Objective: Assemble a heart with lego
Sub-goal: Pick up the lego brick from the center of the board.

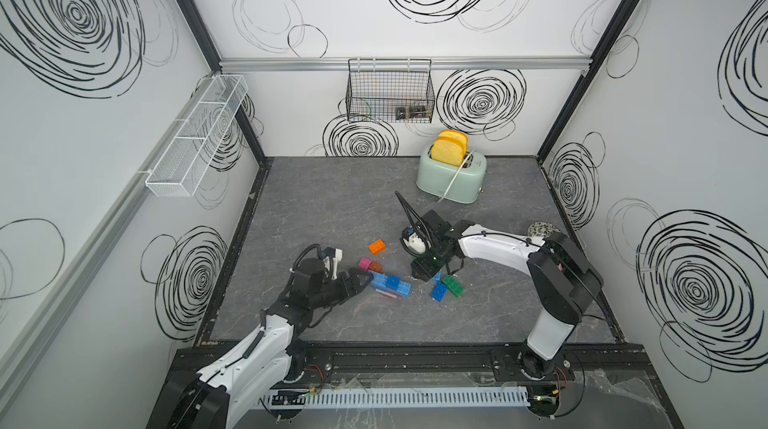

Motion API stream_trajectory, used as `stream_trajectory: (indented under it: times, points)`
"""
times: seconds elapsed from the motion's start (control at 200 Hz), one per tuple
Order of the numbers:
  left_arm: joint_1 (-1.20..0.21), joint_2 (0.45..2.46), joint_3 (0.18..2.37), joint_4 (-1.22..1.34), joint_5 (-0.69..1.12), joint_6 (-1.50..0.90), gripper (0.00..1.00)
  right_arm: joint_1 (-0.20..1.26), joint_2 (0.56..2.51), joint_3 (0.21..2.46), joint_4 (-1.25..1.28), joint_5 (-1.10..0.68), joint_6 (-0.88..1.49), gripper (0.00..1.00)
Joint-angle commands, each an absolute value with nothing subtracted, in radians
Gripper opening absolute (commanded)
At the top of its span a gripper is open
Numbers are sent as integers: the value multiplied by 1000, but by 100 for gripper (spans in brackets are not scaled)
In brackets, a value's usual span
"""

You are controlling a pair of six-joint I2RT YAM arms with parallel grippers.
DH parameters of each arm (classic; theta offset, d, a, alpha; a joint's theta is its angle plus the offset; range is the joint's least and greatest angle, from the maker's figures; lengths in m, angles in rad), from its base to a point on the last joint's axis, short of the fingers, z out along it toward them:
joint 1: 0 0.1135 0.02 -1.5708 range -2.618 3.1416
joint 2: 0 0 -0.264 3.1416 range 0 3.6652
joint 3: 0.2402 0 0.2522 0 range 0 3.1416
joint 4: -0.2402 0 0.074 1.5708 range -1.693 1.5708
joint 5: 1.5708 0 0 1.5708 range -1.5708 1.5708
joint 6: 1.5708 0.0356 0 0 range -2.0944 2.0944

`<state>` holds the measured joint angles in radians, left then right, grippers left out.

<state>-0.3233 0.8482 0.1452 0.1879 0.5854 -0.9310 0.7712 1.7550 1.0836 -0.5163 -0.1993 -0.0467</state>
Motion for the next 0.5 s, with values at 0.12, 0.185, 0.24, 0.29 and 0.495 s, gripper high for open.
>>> stream_trajectory:
  times: [0.12, 0.185, 0.24, 0.29, 0.495]
  points:
    - [-323, 839, 150, 232, 588, -927, 79, 800, 1767, 1092, -574, -166, -28, 60]
    - [-323, 837, 150, 230, 586, -928, 79, 806, 1769, 1098, -583, -142, -27, 59]
    - [-323, 836, 149, 230, 583, -929, 79, 813, 1769, 1103, -585, -120, -27, 59]
    - [-323, 836, 147, 230, 583, -929, 79, 816, 1771, 1108, -587, -110, -29, 58]
    - [-323, 839, 147, 231, 580, -930, 79, 821, 1807, 1135, -589, -100, -48, 54]
